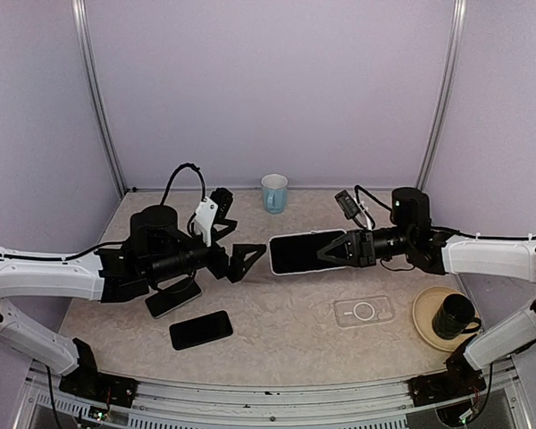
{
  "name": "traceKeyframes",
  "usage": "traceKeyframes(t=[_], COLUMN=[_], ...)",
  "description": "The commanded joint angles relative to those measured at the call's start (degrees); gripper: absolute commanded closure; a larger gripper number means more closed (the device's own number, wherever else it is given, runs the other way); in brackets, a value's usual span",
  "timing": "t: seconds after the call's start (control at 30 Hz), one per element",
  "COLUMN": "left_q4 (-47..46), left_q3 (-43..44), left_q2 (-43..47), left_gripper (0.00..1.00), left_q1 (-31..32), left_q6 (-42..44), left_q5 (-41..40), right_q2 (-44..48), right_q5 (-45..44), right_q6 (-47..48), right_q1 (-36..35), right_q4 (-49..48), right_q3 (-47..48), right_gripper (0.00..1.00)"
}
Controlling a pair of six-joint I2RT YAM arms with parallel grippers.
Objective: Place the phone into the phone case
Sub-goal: Pass from the right arm to the left
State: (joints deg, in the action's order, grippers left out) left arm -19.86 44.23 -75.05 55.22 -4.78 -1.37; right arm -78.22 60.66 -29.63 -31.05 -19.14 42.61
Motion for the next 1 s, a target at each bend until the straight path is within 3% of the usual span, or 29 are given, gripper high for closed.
traceKeyframes(t=[0.0,0.13,0.23,0.57,0.97], left_q4=[-10.59,-17.00,-12.79,-6.42,-0.65], left_q3=[-6.16,-10.48,-7.80,-0.96,8.23], left_q2=[4.83,8.95,9.03,2.27,-10.05], left_gripper=[0.01,0.01,0.01,0.01,0.01], left_q1=[0.10,0.52,1.60,11.55,16.58], left_q6=[7.12,12.13,16.71,34.93,42.65], left_q5=[-5.58,-4.13,-3.40,-9.23,-12.01], right_q2=[-0.08,-1.20,-2.56,-5.85,-7.45], right_q5=[1.15,-0.44,-0.30,-1.81,-4.61], right_q6=[0.42,1.77,1.07,0.66,2.65], right_q1=[0.29,0.29,0.31,-0.07,-3.79], right_q4=[0.26,4.66,5.26,9.78,13.03], right_q3=[2.86,4.21,4.77,7.63,9.49], right_gripper=[1.00,1.00,1.00,1.00,1.00])
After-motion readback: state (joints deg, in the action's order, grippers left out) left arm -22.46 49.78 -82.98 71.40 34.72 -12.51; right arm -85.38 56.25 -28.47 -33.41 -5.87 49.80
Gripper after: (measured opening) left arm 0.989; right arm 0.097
